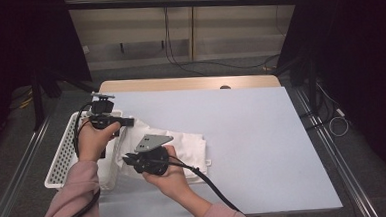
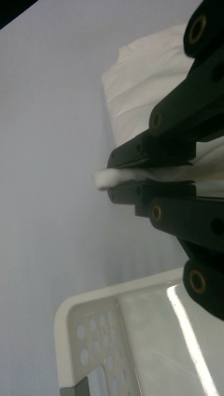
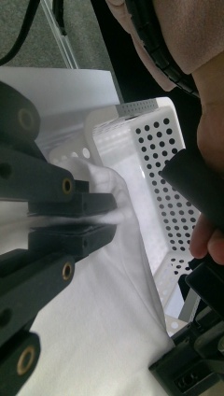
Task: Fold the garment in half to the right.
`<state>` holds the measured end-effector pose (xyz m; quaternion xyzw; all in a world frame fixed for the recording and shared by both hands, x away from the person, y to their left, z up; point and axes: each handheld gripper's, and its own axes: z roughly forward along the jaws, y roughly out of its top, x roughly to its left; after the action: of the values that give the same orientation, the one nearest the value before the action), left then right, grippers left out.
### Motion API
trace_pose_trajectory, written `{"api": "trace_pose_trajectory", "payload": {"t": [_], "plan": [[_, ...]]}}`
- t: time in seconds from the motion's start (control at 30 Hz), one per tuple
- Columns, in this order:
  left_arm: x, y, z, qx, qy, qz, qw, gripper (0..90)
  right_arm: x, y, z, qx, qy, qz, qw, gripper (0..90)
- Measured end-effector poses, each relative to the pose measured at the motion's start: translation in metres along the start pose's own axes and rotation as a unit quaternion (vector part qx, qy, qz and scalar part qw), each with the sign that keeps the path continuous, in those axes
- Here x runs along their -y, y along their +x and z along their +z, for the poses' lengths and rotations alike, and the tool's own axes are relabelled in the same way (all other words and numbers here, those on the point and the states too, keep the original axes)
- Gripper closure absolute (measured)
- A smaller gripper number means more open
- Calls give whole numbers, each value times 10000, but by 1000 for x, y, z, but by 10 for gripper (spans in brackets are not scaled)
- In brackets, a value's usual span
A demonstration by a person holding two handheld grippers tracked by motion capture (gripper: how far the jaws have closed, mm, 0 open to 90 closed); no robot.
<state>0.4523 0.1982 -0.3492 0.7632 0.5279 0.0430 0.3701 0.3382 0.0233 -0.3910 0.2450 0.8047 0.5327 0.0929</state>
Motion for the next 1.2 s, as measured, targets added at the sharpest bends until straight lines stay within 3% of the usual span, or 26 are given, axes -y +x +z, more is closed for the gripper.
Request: {"api": "trace_pose_trajectory", "payload": {"t": [0.33, 1.03, 1.2], "plan": [[-1, -3, 0, -24, 27, 39, 10000, 828, 0, 0, 0, -10, 19, 29, 10000, 855], [0, -16, 15, -45, 138, 380, 9992, 826, 13, -4, -4, 17, 65, 186, 9998, 854], [0, -20, 18, -27, 122, 383, 9992, 825, 16, -5, -5, 7, 71, 240, 9997, 854]]}}
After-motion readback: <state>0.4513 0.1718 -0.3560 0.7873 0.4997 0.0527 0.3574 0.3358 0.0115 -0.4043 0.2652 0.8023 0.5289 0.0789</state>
